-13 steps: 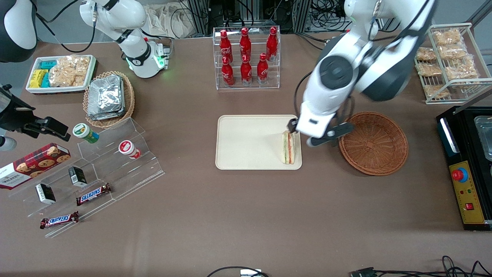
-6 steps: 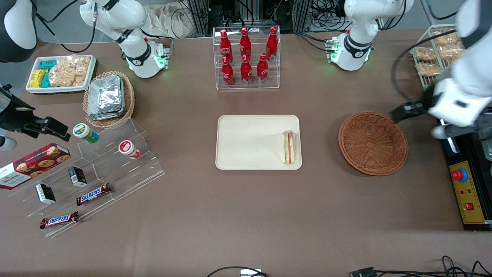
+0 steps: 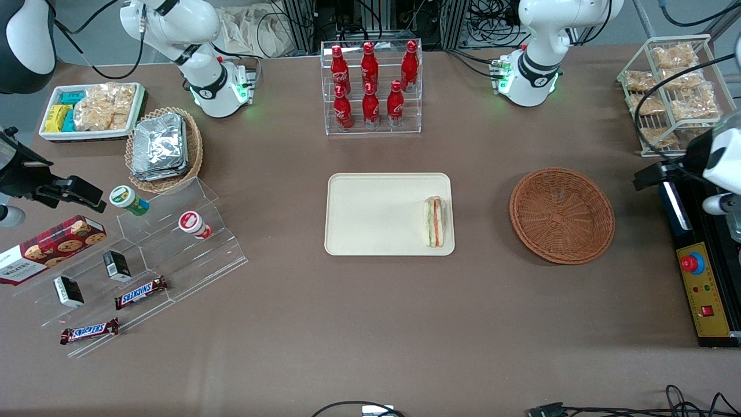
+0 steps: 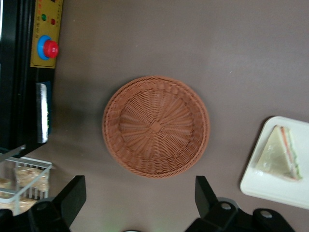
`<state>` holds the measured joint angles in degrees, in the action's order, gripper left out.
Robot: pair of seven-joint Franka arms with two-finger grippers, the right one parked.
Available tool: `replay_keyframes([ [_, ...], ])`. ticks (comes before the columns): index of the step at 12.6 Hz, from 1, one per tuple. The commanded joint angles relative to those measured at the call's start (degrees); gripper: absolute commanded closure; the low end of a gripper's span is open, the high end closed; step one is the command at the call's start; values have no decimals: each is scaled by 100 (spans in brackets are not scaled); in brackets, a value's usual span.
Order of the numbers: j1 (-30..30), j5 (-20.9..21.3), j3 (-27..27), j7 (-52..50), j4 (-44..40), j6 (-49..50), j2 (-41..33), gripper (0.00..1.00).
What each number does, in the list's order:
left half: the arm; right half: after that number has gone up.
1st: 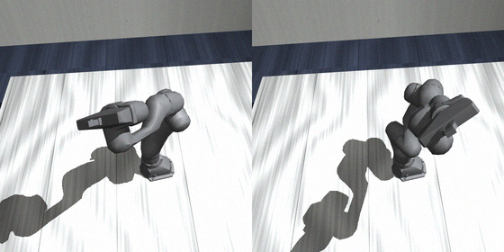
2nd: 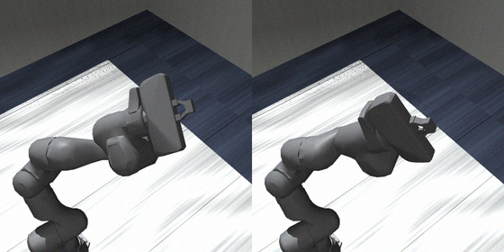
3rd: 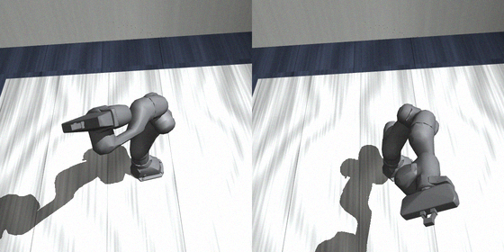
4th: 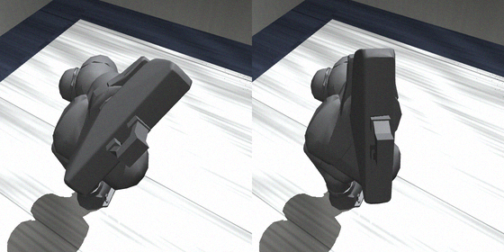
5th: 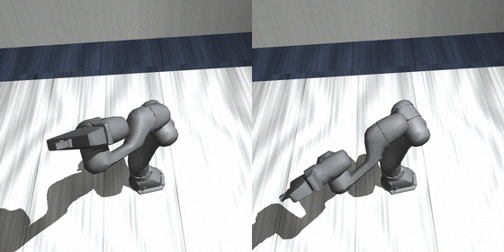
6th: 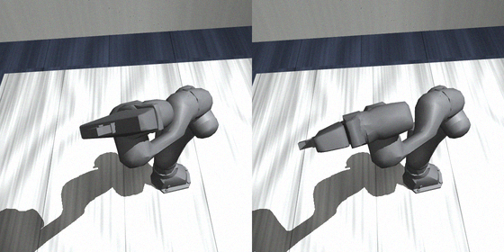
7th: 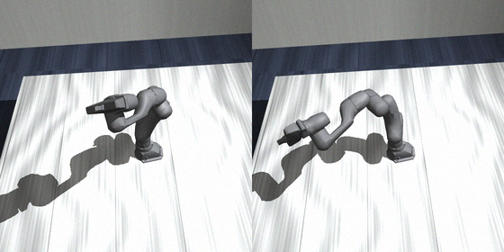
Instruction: Place sandwich from basket to tray
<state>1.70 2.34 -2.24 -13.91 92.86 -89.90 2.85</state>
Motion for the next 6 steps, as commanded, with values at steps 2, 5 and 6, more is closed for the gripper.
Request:
replay_keyframes([
  [2,120,-41,-382,-798,30,-81,-188,0],
  [5,296,-50,-567,-780,-382,375,-136,0],
  [6,287,-58,-576,-771,-418,394,-144,0],
])
